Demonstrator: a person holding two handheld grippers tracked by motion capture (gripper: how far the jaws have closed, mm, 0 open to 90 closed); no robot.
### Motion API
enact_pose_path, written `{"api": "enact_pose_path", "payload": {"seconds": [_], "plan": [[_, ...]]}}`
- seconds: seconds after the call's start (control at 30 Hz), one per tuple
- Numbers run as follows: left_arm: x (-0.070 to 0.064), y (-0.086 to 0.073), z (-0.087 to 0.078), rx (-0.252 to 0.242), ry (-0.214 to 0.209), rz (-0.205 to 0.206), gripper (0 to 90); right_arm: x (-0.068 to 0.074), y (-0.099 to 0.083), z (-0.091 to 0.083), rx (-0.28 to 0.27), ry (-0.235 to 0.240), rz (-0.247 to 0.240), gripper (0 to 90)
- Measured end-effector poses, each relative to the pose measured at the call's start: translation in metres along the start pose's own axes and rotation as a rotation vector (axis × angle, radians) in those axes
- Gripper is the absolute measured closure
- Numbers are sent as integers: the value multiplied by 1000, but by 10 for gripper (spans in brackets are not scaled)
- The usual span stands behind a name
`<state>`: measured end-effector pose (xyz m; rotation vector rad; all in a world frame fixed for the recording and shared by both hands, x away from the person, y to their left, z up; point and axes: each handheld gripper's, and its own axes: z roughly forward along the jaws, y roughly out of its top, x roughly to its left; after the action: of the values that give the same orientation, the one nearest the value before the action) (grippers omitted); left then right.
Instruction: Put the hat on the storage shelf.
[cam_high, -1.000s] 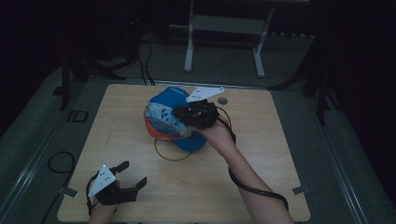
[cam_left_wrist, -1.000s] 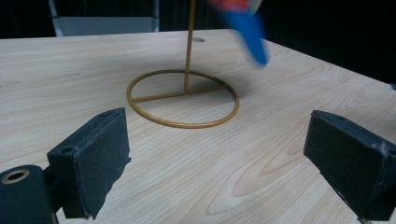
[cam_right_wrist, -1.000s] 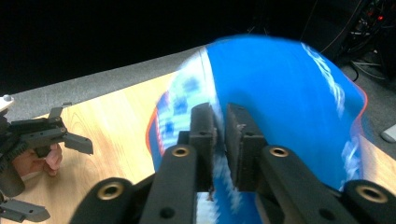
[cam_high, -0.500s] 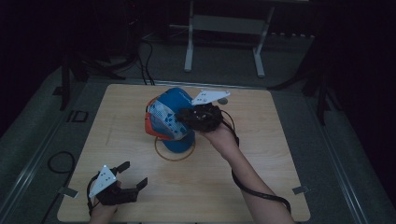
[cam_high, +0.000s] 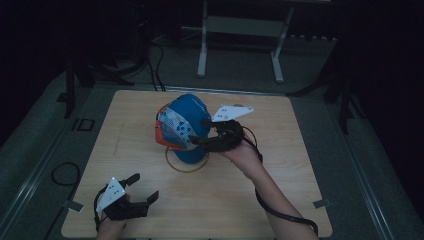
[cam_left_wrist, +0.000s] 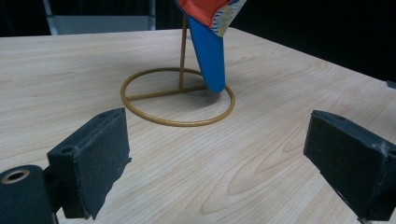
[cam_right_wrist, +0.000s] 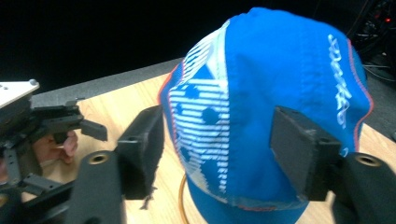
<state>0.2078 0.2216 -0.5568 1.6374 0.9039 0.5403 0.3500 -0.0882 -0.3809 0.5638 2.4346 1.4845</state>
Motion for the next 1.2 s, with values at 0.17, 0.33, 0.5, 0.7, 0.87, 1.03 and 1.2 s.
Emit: {"api": "enact_pose_path", "payload": {"seconds": [0.17,0.33,0.5,0.7,0.87,1.03,1.2], "plan": [[-1,0,0,1,-2,4,74,0,-6,-1,2,12,33,276],[0,-1,-1,2,1,0,74,2,-15,-4,2,15,17,206],[0,-1,-1,3,0,2,74,3,-24,-6,8,39,-1,166],[0,-1,-1,4,0,3,74,5,-47,-5,1,57,-4,139],[0,-1,-1,6,0,2,74,6,-65,-6,10,59,-19,139],[0,-1,-1,5,-1,4,74,4,-85,-8,4,62,-6,139],[0,-2,0,10,-1,3,74,2,-102,-8,21,76,0,140]]}}
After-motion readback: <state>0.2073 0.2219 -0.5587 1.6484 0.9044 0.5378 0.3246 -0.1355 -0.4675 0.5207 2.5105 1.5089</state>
